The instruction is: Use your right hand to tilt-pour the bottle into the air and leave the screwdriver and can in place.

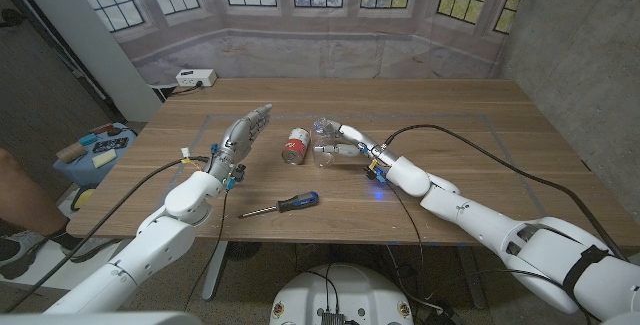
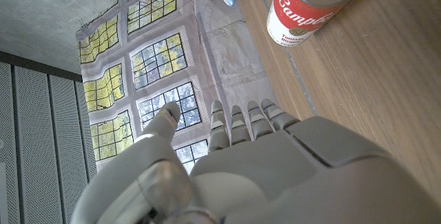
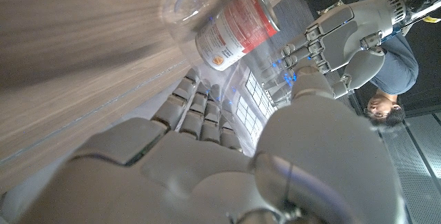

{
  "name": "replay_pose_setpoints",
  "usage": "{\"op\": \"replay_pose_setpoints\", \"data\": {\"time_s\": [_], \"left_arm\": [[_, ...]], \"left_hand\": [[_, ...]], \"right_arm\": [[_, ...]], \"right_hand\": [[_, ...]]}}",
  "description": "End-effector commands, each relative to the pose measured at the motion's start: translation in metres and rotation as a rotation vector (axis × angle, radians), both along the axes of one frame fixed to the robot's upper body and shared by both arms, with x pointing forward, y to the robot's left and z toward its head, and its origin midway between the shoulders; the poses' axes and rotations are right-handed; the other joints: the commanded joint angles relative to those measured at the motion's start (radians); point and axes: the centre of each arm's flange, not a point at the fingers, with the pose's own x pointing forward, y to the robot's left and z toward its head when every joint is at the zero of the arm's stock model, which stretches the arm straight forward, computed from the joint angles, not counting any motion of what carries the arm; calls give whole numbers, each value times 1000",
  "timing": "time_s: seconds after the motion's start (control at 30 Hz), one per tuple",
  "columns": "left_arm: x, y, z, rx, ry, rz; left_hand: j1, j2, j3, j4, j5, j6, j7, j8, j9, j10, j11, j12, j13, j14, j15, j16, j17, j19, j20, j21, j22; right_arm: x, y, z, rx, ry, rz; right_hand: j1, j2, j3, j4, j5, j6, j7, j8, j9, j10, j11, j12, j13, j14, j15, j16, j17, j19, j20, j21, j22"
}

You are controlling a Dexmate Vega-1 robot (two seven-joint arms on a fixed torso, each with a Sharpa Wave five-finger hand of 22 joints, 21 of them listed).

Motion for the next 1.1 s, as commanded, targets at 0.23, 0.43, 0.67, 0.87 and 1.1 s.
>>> {"op": "replay_pose_setpoints", "data": {"time_s": [0.23,0.43,0.67,0.87,1.1], "left_arm": [[-1,0,-7,-17,10,-1],[-2,-2,-8,-19,9,-3],[-3,-5,-9,-21,10,-2],[-3,-6,-9,-23,13,0],[1,-8,-10,-29,22,-4]], "left_hand": [[5,-1,-2,4,8,14,-2,5,6,14,1,6,4,14,3,-6,1,10,-3,0,6],[5,-1,-1,4,8,17,-1,4,6,16,0,6,4,15,3,-6,1,11,-3,0,6],[4,-1,-1,5,8,20,-1,3,6,19,2,6,4,17,4,-6,1,12,-2,0,6],[4,-2,0,5,8,20,-1,1,6,20,2,6,4,18,4,-7,1,13,-2,0,6],[3,-2,0,6,8,21,0,0,7,20,0,5,4,18,4,-7,1,13,-2,0,6]], "right_arm": [[-2,1,-6,10,10,-23],[-2,1,-6,23,0,-30],[-2,2,-4,43,-3,-37],[-1,2,-3,63,-3,-39],[2,0,-1,75,5,-45]], "right_hand": [[39,1,27,-4,-3,70,-9,23,8,43,-17,47,31,50,-17,15,24,41,1,3,6],[59,0,40,-6,-4,114,-19,39,12,77,-31,78,48,91,-32,27,38,69,-3,7,6],[76,-2,54,-5,-5,161,-34,57,16,123,-49,116,68,138,-55,38,55,102,-4,10,7],[84,-3,63,-3,-8,197,-49,72,20,155,-62,141,81,171,-67,45,68,133,-8,15,7],[88,-1,71,-1,-10,222,-58,83,22,171,-70,155,90,197,-81,50,77,147,-10,15,7]]}}
